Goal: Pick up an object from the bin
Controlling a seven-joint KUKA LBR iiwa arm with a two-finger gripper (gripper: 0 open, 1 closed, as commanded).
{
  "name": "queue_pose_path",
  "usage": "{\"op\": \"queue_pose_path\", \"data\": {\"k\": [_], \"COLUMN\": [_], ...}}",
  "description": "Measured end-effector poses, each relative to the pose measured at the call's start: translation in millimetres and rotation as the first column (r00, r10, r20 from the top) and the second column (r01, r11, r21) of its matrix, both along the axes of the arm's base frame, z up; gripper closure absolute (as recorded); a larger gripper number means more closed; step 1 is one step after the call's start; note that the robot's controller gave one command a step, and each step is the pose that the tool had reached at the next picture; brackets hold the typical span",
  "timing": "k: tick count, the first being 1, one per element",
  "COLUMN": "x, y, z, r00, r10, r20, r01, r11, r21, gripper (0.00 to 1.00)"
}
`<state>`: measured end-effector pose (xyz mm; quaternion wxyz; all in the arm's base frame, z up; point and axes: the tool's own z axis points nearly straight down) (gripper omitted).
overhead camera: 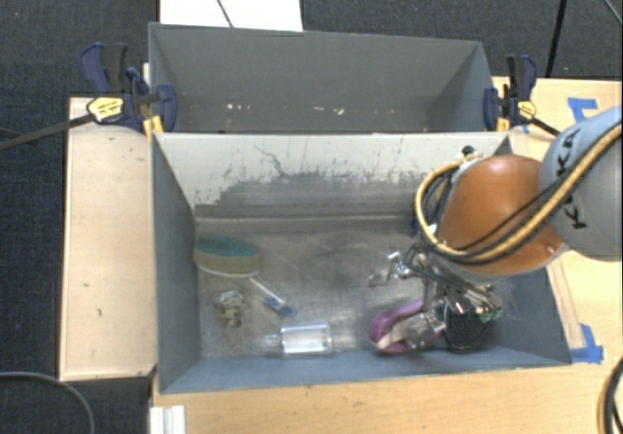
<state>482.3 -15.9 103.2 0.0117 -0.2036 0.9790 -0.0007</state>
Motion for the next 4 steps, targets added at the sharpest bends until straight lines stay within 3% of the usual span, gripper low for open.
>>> {"op": "queue_pose_path", "data": {"k": [1, 2, 3, 4], "x": [4.2, -1.2, -2.1, -1.4], "y": [-28.7, -44.0, -41.8, -41.3], "z": [-26.4, -26.6, -26.7, -4.9], "r00": [0.982, 0.864, 0.866, 0.866], "r10": [0.189, -0.503, -0.500, -0.499], "r20": [0.004, -0.011, -0.017, -0.021], "r01": [-0.189, 0.503, 0.500, 0.499], "r11": [0.982, 0.864, 0.866, 0.867], "r21": [-0.003, -0.002, -0.001, -0.001], "gripper": [0.00, 0.00, 1.00, 1.00]}}
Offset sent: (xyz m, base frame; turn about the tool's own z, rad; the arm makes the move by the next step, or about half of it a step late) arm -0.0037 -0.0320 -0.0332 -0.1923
